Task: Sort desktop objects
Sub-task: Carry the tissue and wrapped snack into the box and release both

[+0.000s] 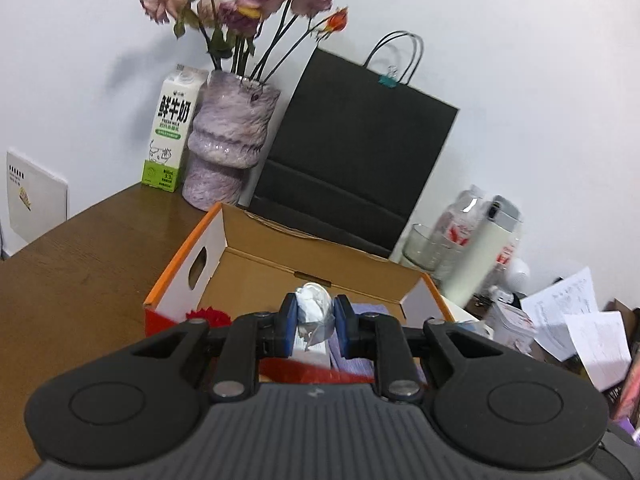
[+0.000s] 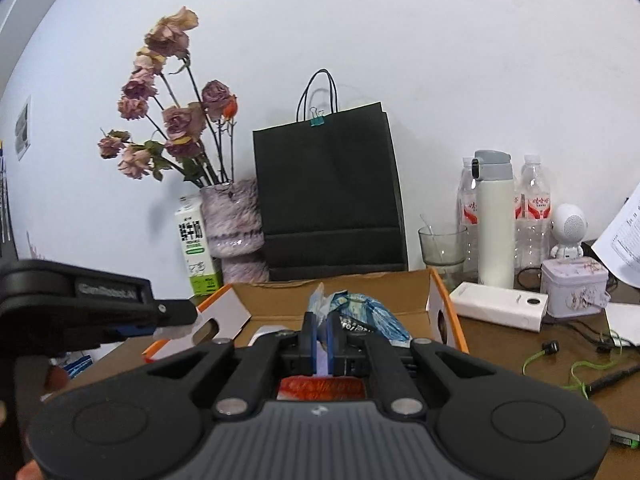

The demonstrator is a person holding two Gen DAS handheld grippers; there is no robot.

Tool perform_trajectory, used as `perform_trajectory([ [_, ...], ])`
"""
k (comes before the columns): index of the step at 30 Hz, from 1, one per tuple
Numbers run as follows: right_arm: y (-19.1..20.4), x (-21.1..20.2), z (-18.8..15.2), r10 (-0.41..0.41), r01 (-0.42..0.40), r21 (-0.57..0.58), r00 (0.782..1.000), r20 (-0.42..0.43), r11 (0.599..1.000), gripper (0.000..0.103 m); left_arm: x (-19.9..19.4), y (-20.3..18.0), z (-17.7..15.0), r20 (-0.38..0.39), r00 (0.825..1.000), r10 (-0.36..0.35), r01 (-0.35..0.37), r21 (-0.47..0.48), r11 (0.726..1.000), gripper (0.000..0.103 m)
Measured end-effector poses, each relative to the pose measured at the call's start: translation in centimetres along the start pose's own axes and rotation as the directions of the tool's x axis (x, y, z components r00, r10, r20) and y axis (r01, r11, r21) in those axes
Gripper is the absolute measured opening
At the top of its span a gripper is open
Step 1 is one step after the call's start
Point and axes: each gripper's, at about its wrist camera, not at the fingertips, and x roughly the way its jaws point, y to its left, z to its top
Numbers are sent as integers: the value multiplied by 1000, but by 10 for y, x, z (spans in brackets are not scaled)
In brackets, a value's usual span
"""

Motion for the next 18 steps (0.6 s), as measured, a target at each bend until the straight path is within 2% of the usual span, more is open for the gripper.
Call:
perform_trajectory([
  [6,-10,41,13,-39,39,-7,999,-5,999,4,32,-3,8,17,999,41,-42,56,998,20],
  [15,-33,90,8,-53,56,31,995,-89,998,4,67,2,13,0,994,109,-109,103,989,20],
  [18,-34,101,5,-51,55,30,992,-115,998,4,80,2,6,-19,988,155,-152,129,980,21],
])
